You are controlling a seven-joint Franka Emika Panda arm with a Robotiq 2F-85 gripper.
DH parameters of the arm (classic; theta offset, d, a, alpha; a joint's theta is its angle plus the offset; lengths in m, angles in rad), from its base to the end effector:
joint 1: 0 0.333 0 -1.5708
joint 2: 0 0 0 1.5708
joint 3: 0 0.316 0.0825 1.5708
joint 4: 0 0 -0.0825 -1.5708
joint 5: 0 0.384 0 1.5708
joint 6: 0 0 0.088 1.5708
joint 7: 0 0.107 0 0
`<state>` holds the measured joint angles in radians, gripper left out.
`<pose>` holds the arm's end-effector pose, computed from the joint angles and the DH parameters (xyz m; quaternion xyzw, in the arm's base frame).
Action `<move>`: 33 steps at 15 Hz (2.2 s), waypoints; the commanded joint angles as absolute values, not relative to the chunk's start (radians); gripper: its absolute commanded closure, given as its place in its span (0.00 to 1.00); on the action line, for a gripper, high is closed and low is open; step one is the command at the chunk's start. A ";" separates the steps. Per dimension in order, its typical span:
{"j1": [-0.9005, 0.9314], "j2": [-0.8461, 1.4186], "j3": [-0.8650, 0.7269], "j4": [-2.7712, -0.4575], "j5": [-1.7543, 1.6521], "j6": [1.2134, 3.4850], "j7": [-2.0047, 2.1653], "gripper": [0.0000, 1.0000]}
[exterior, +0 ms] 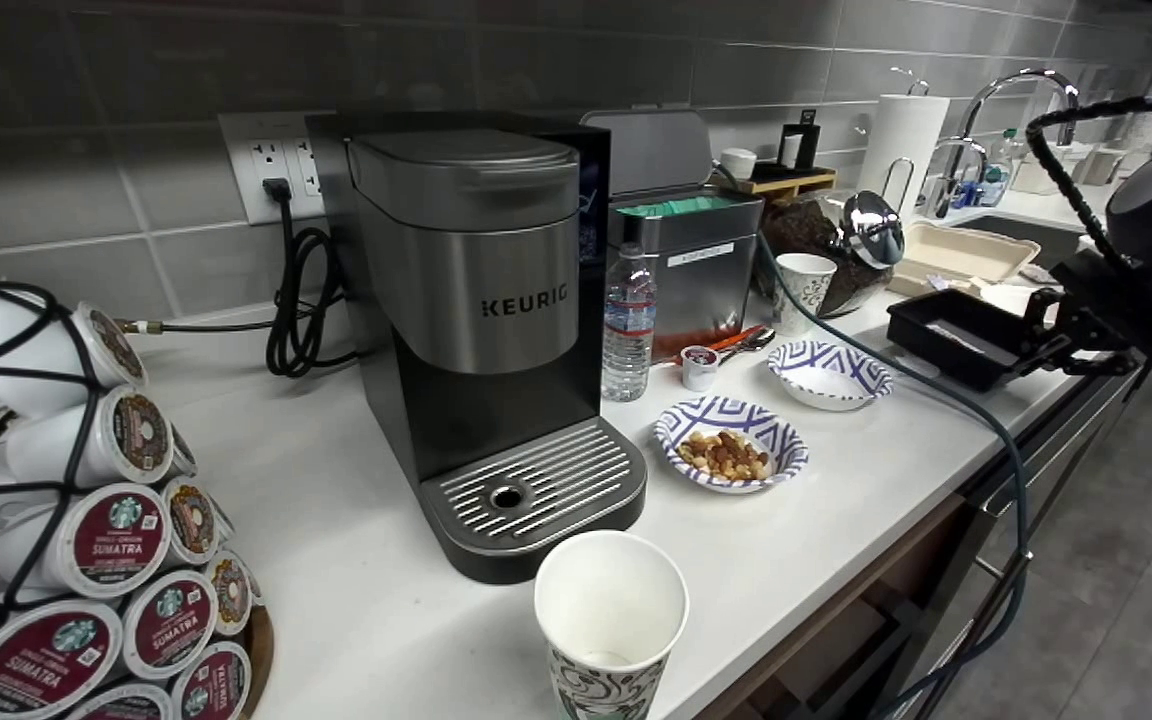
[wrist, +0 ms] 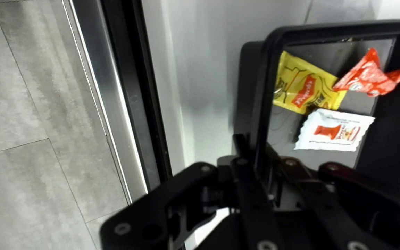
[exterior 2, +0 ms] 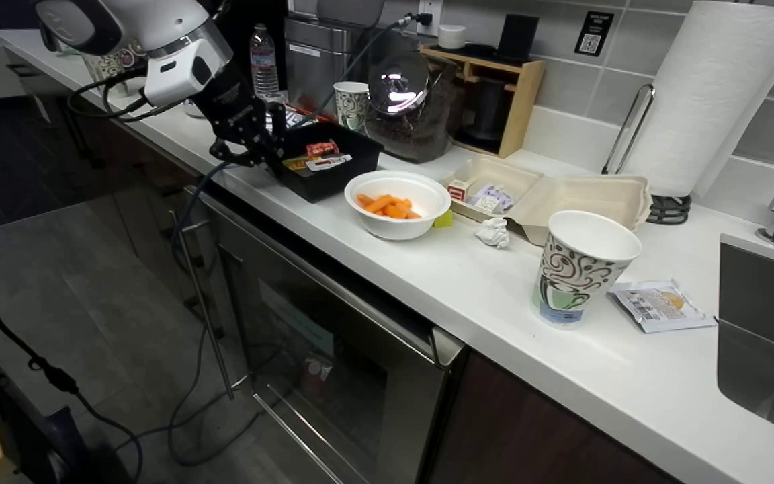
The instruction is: Remove the black box from the counter.
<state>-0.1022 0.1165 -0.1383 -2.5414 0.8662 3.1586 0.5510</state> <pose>0.4410 -0.1792 0.2710 -0.6556 0.7140 -0.2119 0.1246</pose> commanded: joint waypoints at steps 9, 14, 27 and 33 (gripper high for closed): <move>-0.156 -0.376 -0.329 -2.559 0.534 2.525 0.379 0.97; -0.279 -0.486 -0.350 -2.368 0.375 2.142 0.409 0.97; -0.342 -0.496 -0.346 -2.114 0.412 2.126 0.387 0.90; -0.275 -0.384 -0.335 -1.908 0.444 2.228 0.339 0.97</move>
<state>-0.3067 -0.4603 -0.3163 -2.0577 0.4186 2.2428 0.3862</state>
